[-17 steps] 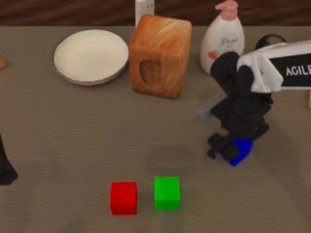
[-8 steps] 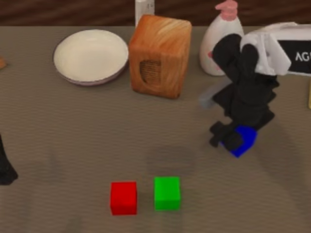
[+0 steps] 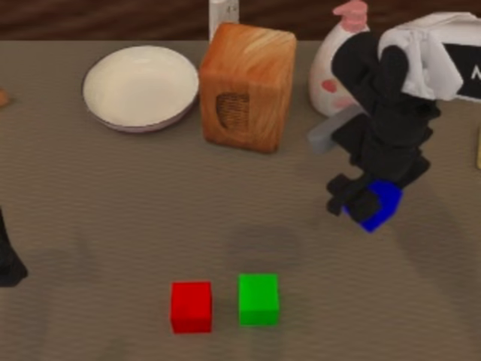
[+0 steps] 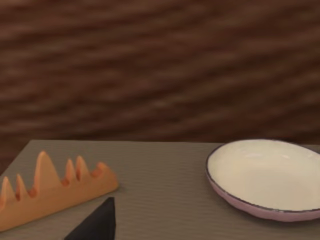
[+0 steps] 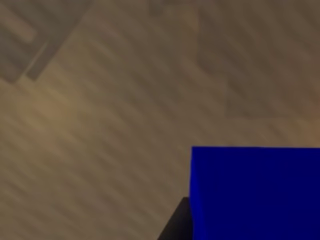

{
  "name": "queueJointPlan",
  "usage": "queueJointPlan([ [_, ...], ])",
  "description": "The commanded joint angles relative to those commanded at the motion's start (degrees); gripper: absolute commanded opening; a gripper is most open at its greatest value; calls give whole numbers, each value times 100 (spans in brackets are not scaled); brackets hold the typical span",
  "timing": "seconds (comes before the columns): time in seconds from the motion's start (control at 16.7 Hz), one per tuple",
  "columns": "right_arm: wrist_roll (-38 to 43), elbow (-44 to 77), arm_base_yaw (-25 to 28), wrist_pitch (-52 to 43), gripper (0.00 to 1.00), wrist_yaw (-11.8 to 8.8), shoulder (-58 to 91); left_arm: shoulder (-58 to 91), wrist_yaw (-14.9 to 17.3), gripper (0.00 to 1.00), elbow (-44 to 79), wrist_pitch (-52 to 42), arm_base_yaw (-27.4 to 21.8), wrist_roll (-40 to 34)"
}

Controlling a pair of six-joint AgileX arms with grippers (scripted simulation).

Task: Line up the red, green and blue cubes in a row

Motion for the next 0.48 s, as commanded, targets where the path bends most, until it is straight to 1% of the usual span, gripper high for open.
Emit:
queueJointPlan([
  [0.12,184,-35,83,-8,0,0,-33,0,0,100,0,0,0,0],
  [0.24,608,-133,235,-15,0,1,-125,0,0,100,0,0,0,0],
  [0.36,1271,-306,432,-18,0,1,-279,0,0,100,0,0,0,0],
  [0.48,2160,-540,662,-20,0,0,-475,0,0,100,0,0,0,0],
])
